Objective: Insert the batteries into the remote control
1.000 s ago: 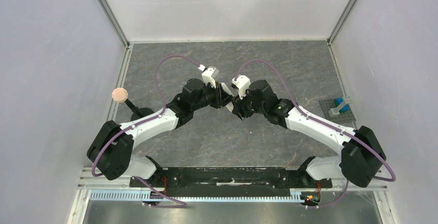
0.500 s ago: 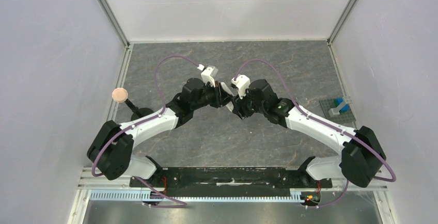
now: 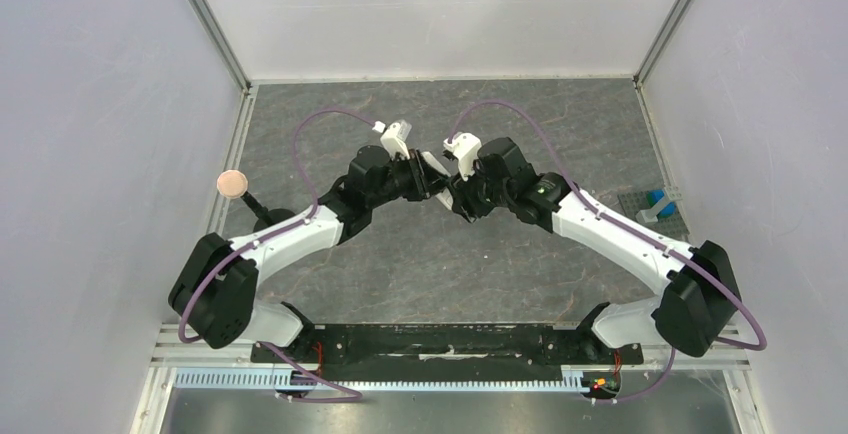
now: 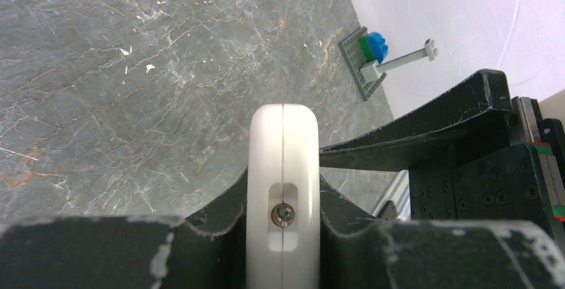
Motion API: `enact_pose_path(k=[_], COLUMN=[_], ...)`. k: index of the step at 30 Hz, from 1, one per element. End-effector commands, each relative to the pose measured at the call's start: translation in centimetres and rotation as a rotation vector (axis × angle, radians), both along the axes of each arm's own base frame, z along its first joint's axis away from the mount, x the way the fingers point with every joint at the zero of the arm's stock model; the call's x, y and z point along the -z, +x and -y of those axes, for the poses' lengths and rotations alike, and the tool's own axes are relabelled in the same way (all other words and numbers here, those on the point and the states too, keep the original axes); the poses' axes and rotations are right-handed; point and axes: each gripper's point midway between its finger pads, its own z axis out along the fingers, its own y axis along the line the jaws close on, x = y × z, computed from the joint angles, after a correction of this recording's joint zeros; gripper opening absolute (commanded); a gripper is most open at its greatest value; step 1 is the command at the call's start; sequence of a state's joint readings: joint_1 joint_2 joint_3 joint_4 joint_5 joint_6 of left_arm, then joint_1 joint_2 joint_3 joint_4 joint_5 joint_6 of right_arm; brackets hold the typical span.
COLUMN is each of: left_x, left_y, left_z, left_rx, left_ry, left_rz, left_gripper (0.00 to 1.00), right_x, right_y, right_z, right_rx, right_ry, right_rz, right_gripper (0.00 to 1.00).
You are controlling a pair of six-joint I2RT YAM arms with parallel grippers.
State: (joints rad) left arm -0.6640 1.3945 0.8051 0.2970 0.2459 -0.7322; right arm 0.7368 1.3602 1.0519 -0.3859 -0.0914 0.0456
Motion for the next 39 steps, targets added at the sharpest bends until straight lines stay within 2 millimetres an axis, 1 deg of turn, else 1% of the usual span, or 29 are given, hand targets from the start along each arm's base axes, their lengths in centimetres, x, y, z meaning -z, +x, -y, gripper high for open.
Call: enact_pose_path(k=[1, 9, 17, 21, 26, 32, 39], left_x=[-6.4, -7.6, -9.1, -9.6, -9.3, -9.1, -8.0], left_y=[-2.6, -2.6, -2.3, -2.3, -2.2, -1.9, -1.3], left_z=[3.5, 3.6, 3.4, 3.3, 3.3, 3.2, 3.4], left_rx=[0.154, 0.16, 0.165, 0.167, 0.16, 0.138, 0.104], left_ry=[-0.253, -0.371, -0.505, -0.519, -0.514, -0.516, -0.529], left_rz=[-0.045, -0.103, -0.147, -0.141, -0.147, -0.173, -0.287], left_gripper=[0.02, 0.02, 0.02, 0.02, 0.02, 0.02, 0.02], right_x=[-7.2, -8.7, -10.0, -10.5, -10.9, -11.8, -12.3], right_y=[2.2, 2.4, 2.8, 3.2, 3.9, 4.3, 4.9], right_z=[-4.0, -4.2, -3.8, -3.5, -3.1, -3.1, -2.6], right_rx=[-0.035, -0.033, -0.006, -0.005, 0.008, 0.01, 0.05], right_ry=[0.194, 0.176, 0.172, 0.146, 0.117, 0.114, 0.108], right_rz=[0.137, 0.111, 0.132, 0.148, 0.174, 0.191, 0.197], right_gripper=[0.48, 0.52, 0.56, 0.6, 0.62, 0.65, 0.7])
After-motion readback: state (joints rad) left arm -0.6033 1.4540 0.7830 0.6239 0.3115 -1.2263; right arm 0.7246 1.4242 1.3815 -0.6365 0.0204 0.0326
